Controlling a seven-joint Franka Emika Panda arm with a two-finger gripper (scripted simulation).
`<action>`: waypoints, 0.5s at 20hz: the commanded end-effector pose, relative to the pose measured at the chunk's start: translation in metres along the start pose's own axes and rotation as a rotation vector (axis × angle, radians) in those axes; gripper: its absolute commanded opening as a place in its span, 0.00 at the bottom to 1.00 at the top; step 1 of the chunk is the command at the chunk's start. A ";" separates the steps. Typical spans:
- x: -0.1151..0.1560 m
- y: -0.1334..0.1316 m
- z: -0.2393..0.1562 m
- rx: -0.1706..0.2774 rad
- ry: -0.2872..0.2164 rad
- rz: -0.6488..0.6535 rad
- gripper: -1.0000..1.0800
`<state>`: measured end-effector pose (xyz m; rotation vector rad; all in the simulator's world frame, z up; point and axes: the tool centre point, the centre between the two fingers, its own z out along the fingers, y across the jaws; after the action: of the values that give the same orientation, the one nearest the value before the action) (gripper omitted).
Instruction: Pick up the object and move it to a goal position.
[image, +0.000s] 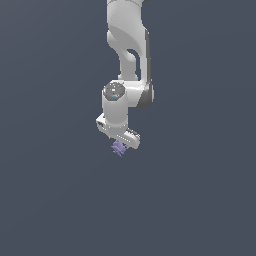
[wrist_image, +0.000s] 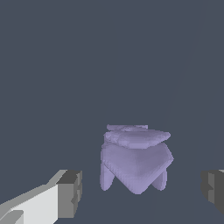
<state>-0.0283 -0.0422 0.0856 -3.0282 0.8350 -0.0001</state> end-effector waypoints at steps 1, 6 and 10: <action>-0.001 0.000 0.008 -0.001 -0.001 0.001 0.96; -0.001 0.001 0.032 -0.001 0.000 0.004 0.96; -0.001 0.001 0.044 0.000 0.000 0.005 0.96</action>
<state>-0.0300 -0.0425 0.0457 -3.0272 0.8417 0.0023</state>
